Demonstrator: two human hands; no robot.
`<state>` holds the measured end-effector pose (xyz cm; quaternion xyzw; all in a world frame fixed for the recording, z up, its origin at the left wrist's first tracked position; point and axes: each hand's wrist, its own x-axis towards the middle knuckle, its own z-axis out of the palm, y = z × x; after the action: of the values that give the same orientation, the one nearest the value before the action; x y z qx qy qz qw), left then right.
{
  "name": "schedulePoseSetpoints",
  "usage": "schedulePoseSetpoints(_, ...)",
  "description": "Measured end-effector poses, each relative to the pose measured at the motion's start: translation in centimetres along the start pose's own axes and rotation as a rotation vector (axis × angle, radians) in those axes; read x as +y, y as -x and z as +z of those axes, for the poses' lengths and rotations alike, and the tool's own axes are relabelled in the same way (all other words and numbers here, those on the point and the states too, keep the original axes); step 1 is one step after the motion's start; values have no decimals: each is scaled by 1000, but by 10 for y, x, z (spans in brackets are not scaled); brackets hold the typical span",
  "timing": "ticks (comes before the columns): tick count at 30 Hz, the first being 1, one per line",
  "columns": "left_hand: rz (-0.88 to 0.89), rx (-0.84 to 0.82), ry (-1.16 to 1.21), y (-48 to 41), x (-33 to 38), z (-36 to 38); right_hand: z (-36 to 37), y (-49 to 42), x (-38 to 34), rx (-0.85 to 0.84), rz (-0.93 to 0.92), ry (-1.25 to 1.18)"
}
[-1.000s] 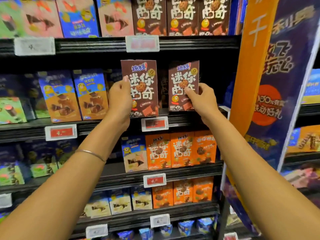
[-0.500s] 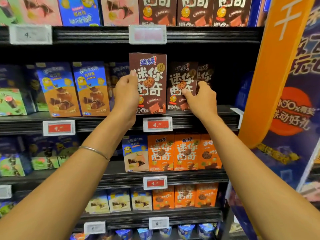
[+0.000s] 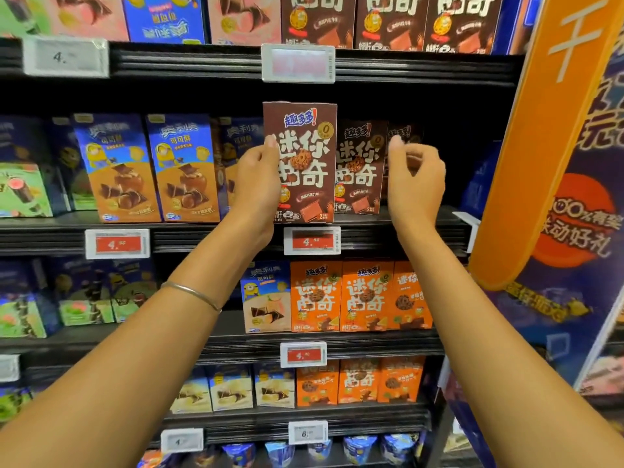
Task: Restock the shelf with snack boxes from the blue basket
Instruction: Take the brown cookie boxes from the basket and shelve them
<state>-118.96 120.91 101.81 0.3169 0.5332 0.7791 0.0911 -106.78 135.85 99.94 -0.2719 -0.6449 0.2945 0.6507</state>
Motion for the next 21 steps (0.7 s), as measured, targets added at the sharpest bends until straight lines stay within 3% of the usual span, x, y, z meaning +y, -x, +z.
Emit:
schedulePoseSetpoints(3,1,-15,26,1,2,7,-5,12,-23,-227,20,-213)
schedulePoseSetpoints(6,0,-61,36,6,3,21,-6,18,-31,-388,29,-186)
schedulePoseSetpoints(17,65,-234,-39,14,3,56,-39,6,-28,-377,31,-206)
schedulePoseSetpoints(21,236,-226,-277,5,0,64,-49,-4,-22,-277,117,-305)
